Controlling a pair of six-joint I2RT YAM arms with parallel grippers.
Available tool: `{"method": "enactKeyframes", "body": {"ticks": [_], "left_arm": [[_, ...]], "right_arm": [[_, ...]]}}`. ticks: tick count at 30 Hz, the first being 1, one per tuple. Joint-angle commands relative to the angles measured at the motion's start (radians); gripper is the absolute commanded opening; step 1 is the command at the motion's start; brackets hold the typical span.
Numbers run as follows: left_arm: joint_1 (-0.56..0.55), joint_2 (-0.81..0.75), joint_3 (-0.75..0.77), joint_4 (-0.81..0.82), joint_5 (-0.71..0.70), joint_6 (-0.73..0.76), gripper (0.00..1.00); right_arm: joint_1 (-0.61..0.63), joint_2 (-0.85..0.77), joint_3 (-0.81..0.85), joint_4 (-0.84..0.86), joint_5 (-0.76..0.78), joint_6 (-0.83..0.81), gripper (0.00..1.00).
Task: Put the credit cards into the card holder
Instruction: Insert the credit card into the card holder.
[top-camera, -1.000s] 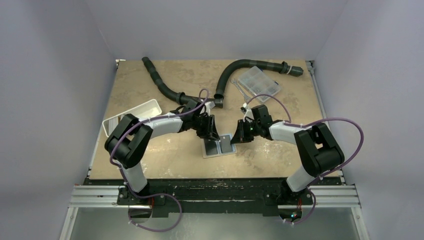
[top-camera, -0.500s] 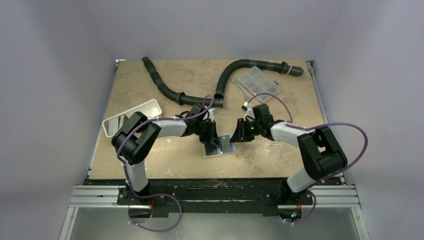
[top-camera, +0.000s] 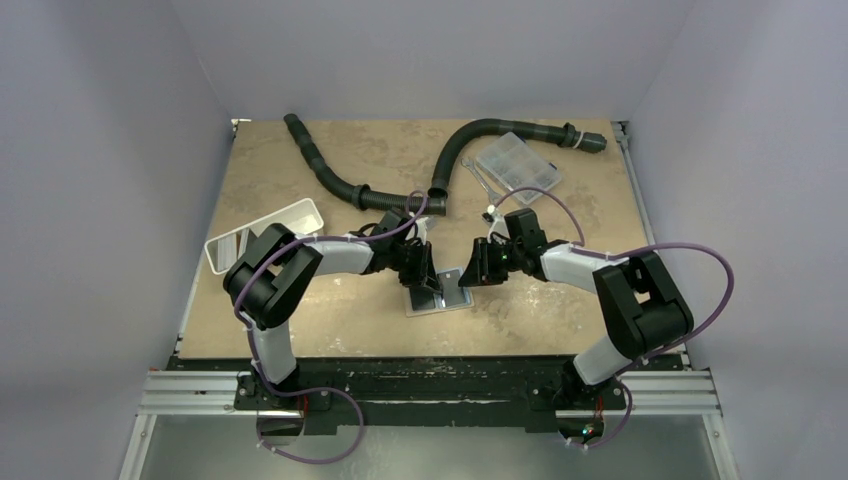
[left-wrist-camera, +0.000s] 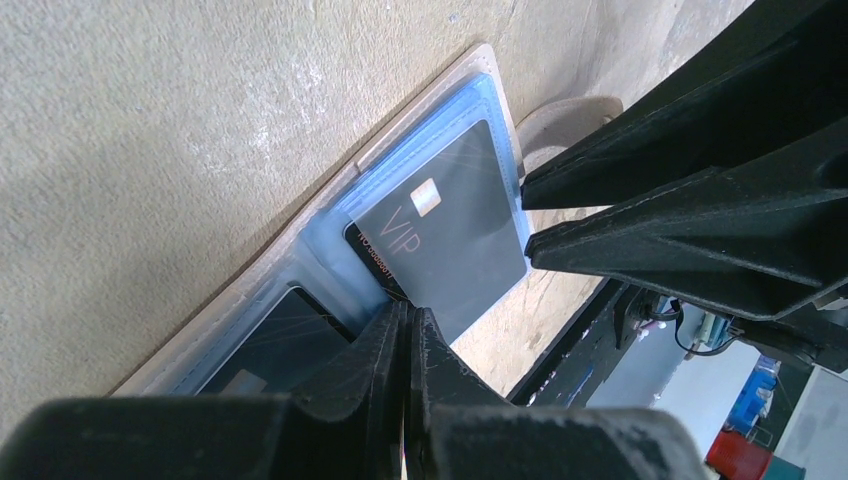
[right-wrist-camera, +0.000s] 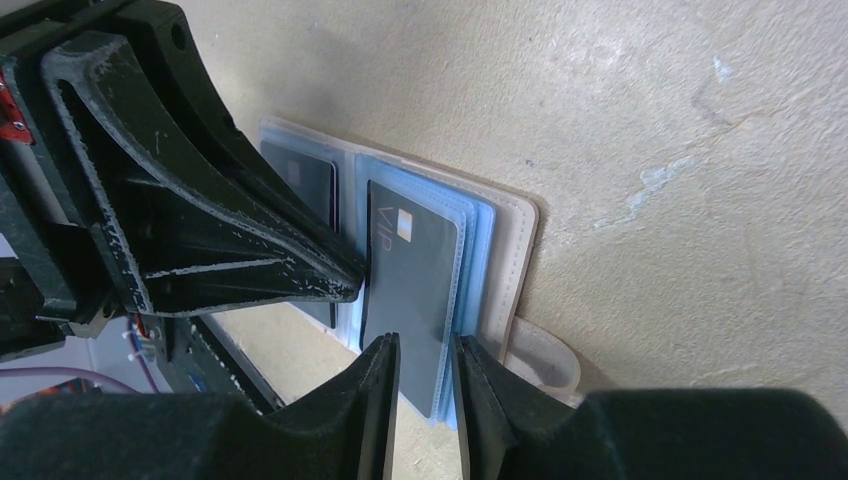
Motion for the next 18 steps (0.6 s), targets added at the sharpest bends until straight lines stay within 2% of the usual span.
{"method": "enactKeyframes", "body": {"ticks": [1,18], "left_arm": [[-0.002,0.029,-0.040,-0.006,-0.072,0.028,0.00],[-0.003,0.022,-0.051,0.000,-0.071,0.021,0.00]], "right_arm": [[0.000,0.020,-0.017,0.035,-0.040,0.013,0.35],[0.023,-0.018,-0.014,0.045,-0.068,0.035,0.34]]}}
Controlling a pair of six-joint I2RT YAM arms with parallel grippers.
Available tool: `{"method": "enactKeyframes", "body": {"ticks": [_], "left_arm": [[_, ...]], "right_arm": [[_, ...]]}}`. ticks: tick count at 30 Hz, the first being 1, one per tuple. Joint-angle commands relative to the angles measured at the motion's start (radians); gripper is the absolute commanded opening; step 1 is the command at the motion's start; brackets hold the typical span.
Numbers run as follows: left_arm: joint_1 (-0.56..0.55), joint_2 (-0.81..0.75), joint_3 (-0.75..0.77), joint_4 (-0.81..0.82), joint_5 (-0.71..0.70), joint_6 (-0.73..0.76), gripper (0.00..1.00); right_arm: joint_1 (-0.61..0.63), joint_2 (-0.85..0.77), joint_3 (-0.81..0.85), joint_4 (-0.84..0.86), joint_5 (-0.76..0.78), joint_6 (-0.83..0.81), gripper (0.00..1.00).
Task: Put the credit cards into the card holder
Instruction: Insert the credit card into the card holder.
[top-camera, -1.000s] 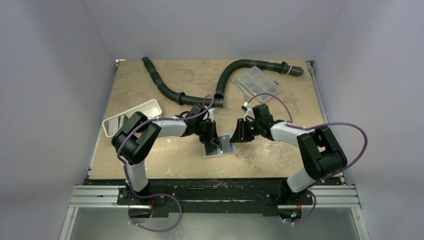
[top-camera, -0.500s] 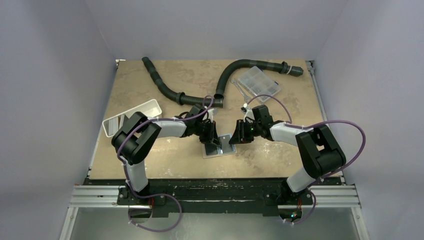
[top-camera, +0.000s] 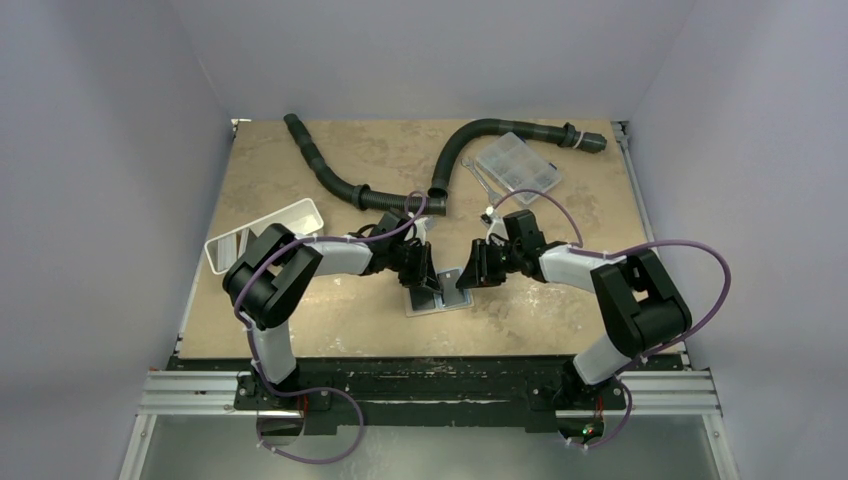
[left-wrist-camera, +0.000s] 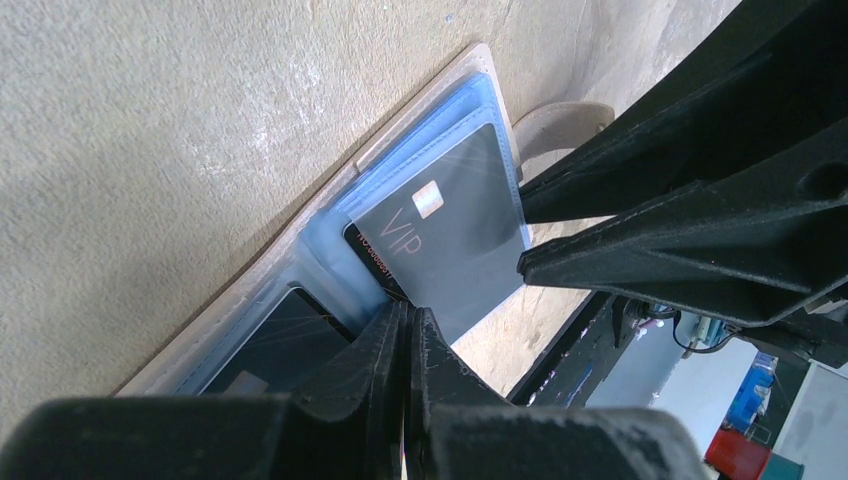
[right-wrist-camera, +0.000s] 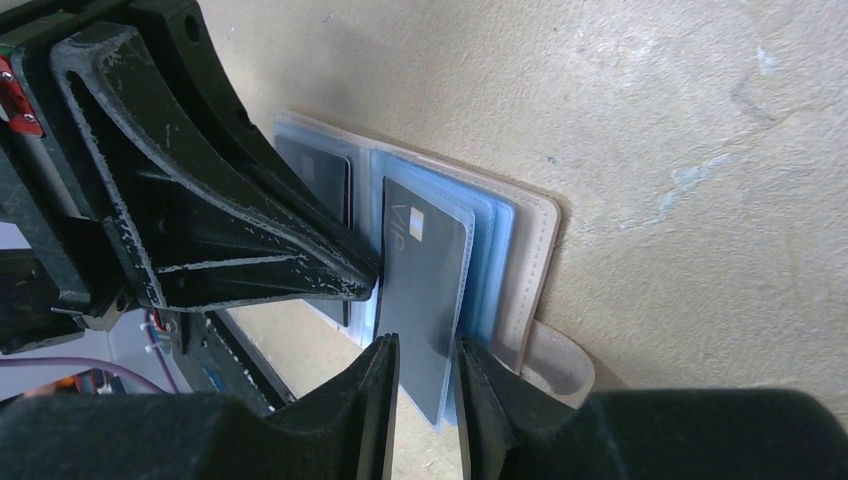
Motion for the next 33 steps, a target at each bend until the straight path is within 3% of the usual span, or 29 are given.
{"method": "enactKeyframes", "body": {"ticks": [1,8,20,33], "left_arm": [[-0.006,0.021,-0.034,-0.029,-0.082,0.021,0.00],[-0.005,-0.011,-0.019,-0.050,-0.084,0.025,0.01],[0.016,-0.162,0.018,-0.199,-0.108,0.059,0.29],[0.219,-0.456,-0.007,-0.486,-0.200,0.152,0.36]], "right_arm": [[0.021,-0.037,0.000,0.013,-0.029,0.016,0.33],[0.047,-0.082,0.014,-0.002,-0.026,0.034,0.33],[0.137,-0.039,0.069,0.023,-0.020,0.052,0.35],[0.193,0.055,0.156,0.065,-0.025,0.057,0.46]]}}
